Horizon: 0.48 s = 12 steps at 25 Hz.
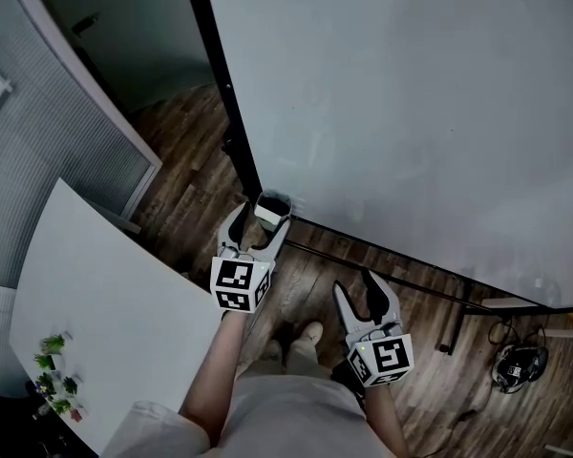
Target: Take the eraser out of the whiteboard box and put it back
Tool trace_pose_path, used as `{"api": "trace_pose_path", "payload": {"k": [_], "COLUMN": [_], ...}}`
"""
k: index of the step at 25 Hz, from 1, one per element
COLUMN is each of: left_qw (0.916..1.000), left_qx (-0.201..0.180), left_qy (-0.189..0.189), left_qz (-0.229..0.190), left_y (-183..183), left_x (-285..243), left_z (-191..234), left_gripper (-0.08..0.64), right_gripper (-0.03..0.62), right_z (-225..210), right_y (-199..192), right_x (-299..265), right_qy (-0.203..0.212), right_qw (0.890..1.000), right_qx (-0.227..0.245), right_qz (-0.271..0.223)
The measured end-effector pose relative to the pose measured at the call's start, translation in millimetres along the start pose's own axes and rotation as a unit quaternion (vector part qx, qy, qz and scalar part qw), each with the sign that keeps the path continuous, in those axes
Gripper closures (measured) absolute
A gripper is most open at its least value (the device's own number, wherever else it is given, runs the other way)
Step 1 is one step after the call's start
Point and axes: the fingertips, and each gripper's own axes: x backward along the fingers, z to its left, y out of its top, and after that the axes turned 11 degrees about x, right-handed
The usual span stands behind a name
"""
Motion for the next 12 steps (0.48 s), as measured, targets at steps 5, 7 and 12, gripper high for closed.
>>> {"api": "trace_pose_path", "payload": {"k": [5, 7, 12], "left_qw": [0.9999, 0.9999, 0.9995], "left_qx": [-0.01, -0.013, -0.022], "left_qy": [-0.004, -0.006, -0.017], "left_qz": [0.005, 0.007, 0.012], "left_y": [0.9, 0.3, -1.1], "left_x": [-7.3, -9.6, -9.8], "left_z": [-0.1, -1.0, -4.8], "left_gripper": [0.236, 0.244, 0.262], "right_gripper": [0.371, 0.371, 0.376], "right_z": [-6.1, -9.3, -12.6], "right_y": [-0.2, -1.2, -1.7], "right_x": [-5.1, -6.4, -9.4], "right_qy": [0.001, -0.001, -0.004], "right_qw": [1.0, 1.0, 1.0], "right_qx": [0.001, -0.002, -0.007], "right_qz": [0.001, 0.001, 0.0]}}
